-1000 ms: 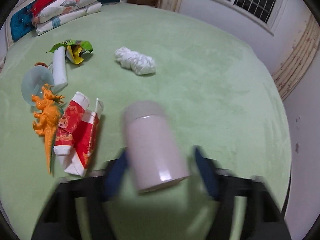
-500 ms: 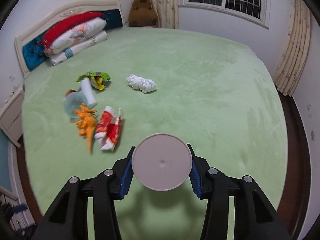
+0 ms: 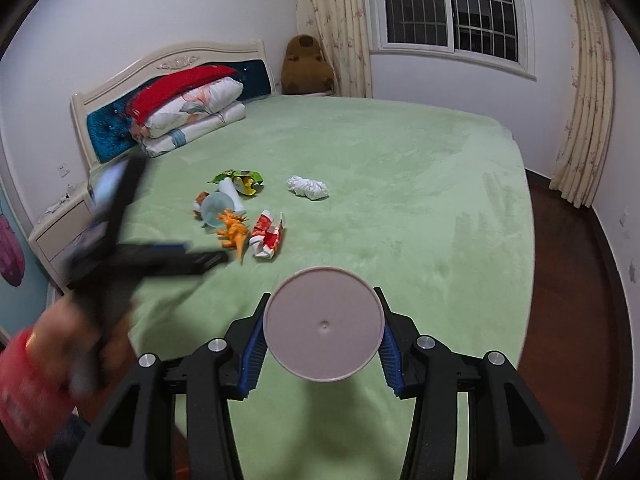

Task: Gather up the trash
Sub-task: 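Grasp the red-and-white wrapper with the left gripper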

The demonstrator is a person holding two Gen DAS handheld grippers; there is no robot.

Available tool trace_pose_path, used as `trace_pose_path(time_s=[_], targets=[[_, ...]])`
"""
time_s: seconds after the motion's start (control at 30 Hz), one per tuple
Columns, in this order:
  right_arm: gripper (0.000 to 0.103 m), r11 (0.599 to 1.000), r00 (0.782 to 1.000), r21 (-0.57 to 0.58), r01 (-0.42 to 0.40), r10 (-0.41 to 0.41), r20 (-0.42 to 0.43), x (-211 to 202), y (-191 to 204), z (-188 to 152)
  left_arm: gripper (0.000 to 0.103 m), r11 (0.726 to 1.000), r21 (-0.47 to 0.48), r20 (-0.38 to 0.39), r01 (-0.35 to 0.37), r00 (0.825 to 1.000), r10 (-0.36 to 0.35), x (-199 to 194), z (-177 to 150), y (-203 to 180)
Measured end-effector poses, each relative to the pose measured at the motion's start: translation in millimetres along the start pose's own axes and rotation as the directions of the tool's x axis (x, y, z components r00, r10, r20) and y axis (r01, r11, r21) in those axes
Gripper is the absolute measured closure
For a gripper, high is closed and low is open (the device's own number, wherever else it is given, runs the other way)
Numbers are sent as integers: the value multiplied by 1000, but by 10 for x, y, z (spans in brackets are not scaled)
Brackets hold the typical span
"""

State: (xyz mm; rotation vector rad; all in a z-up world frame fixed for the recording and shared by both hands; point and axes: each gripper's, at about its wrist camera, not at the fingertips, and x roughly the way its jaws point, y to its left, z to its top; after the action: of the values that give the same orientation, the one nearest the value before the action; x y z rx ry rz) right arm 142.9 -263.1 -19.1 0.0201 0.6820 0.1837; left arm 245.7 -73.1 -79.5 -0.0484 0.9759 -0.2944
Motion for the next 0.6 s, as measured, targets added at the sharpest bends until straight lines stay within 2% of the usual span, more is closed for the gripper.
trace_pose_path(time_s=[0.2,0.33,0.4,0.47,0.53,0.6], targets=[[55,1000,1000,0,-7,7,-9,-127,-50,-168,24,997,-5,-72,-75,995,74,583,429,-149],[55,1000,1000,13,-12,13,-10,-151,-110,-201,24,992,-10,-140,-124,983,121,877,523,-127],[55,1000,1000,19,-15,15,-6,-159,-125,-211,32,988,7,-166,-152,974,151,989,538,-152],[55,999,1000,29,-20,20,-3,-158,-139,-217,49,989,17,-196,-147,970,147,1073,514,-184],[55,999,1000,38,-23,23,-3,-154,-155,-219,53,986,20,-200,-166,965,167,1127,482,-193],[55,999,1000,41,-27,27,-2,-151,-151,-211,70,984,34,-189,-172,966,176,1104,470,-219]])
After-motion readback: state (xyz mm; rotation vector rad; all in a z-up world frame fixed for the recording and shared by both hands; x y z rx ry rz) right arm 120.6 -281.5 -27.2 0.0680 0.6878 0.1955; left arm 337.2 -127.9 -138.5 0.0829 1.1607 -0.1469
